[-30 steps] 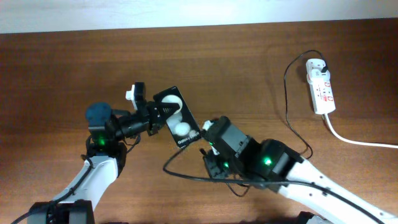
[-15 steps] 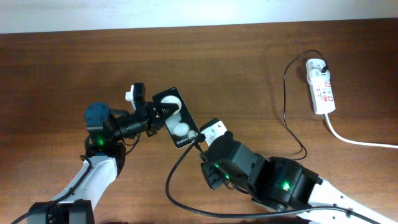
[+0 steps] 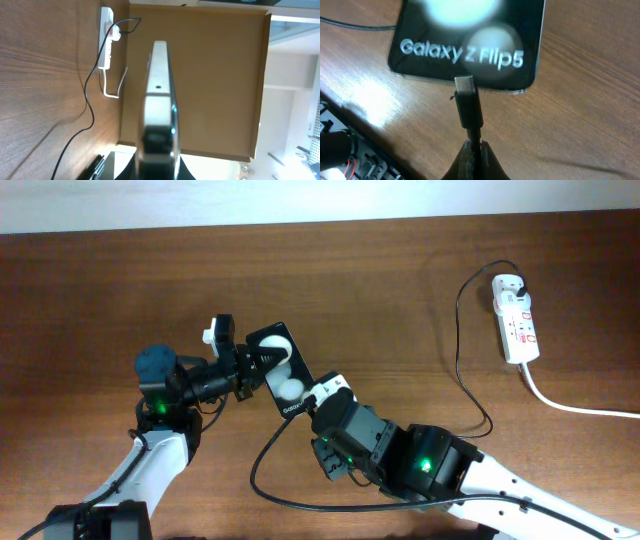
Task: Plug charger to phone and switch on socket
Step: 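Push the USB-C plug up into the phone port with the right gripper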
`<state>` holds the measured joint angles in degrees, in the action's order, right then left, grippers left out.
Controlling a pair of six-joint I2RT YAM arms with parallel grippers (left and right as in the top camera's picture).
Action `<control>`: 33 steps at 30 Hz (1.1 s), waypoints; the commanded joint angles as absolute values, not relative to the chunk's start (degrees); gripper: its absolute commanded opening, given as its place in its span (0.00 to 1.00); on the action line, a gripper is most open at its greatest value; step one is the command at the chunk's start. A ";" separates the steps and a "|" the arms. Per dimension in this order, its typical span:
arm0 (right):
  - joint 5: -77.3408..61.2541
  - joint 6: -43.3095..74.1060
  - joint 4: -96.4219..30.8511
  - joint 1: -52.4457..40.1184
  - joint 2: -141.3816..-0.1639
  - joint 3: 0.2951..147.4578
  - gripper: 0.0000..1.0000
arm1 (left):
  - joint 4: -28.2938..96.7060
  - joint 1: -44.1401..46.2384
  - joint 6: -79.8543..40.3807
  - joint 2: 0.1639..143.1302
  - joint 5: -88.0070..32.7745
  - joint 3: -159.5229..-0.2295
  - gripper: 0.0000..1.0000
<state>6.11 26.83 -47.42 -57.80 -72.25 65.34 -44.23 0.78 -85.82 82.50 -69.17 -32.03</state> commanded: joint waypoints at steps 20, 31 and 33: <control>2.15 30.55 -48.99 -58.13 -69.56 65.52 0.04 | -49.67 0.58 -81.47 82.17 -70.48 -32.64 0.00; -0.01 32.03 -48.01 -58.13 -69.91 65.52 0.04 | -49.65 0.58 -81.56 82.17 -70.11 -32.64 0.00; 0.23 32.03 -47.97 -58.11 -69.91 65.52 0.04 | -49.65 0.58 -81.56 82.17 -70.13 -32.64 0.00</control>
<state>0.93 31.14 -47.99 -57.80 -70.65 65.34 -49.12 0.78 -82.48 82.50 -70.08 -32.01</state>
